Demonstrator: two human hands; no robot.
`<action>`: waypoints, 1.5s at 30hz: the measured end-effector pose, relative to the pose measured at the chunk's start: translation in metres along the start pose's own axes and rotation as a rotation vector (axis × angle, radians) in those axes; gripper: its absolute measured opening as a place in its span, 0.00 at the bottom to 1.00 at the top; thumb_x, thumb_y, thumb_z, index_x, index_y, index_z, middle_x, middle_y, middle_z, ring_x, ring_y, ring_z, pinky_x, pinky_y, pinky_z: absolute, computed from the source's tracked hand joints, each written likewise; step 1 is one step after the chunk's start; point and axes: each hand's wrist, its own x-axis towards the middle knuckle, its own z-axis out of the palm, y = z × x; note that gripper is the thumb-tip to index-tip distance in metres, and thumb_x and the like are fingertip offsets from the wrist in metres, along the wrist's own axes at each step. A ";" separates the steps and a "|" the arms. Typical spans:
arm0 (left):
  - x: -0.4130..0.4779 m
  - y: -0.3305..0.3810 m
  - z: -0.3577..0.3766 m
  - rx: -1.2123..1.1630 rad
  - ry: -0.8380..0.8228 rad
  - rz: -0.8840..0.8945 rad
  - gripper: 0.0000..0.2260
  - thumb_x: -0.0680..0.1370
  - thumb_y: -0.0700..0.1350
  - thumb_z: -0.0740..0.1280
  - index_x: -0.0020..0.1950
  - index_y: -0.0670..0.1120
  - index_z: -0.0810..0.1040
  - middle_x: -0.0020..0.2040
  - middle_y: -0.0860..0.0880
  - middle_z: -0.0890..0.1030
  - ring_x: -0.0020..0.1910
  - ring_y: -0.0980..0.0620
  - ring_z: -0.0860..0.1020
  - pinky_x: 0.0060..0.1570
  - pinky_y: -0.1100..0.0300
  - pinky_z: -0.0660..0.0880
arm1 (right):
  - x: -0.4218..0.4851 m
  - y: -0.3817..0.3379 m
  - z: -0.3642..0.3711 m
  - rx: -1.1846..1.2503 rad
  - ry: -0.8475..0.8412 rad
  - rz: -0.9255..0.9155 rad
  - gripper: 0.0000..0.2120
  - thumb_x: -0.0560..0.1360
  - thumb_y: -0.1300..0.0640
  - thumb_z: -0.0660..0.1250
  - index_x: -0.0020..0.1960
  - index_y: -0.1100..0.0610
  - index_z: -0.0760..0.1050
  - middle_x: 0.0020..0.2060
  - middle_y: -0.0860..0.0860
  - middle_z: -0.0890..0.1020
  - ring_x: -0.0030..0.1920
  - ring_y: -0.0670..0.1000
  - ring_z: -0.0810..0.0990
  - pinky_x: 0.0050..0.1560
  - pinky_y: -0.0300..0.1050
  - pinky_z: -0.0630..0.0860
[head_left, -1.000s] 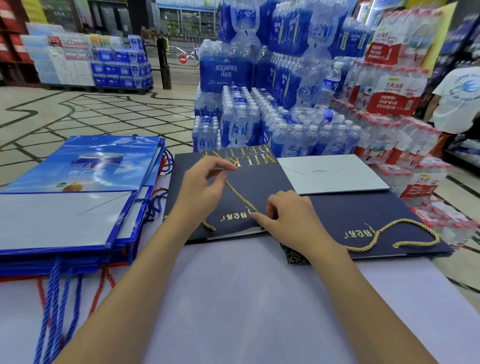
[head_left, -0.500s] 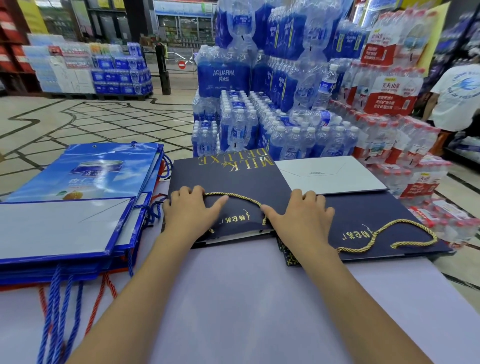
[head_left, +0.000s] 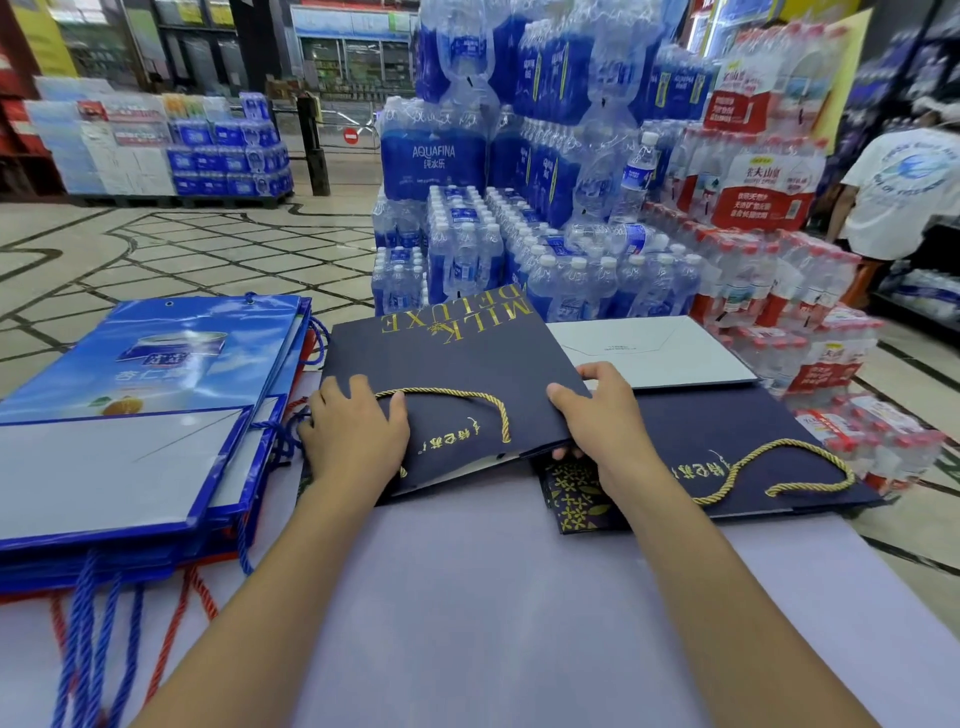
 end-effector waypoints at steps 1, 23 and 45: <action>0.001 -0.001 -0.001 -0.022 0.007 -0.010 0.23 0.79 0.57 0.57 0.68 0.43 0.69 0.70 0.39 0.67 0.68 0.38 0.64 0.64 0.41 0.63 | -0.001 0.000 0.001 0.064 -0.024 -0.006 0.08 0.78 0.59 0.65 0.56 0.54 0.69 0.50 0.56 0.82 0.26 0.50 0.78 0.22 0.40 0.71; -0.028 0.055 -0.041 -1.016 -0.100 0.089 0.32 0.73 0.61 0.69 0.74 0.52 0.65 0.66 0.53 0.73 0.55 0.52 0.80 0.39 0.61 0.80 | 0.000 -0.028 -0.108 0.391 0.176 -0.299 0.10 0.78 0.64 0.66 0.53 0.49 0.74 0.43 0.42 0.83 0.30 0.42 0.80 0.17 0.35 0.67; -0.066 0.075 -0.018 -0.904 -0.198 0.616 0.21 0.80 0.35 0.55 0.70 0.53 0.69 0.71 0.54 0.70 0.71 0.62 0.66 0.69 0.66 0.63 | -0.002 0.016 -0.207 0.225 0.318 -0.038 0.12 0.78 0.65 0.66 0.60 0.59 0.77 0.46 0.52 0.83 0.34 0.44 0.82 0.32 0.37 0.79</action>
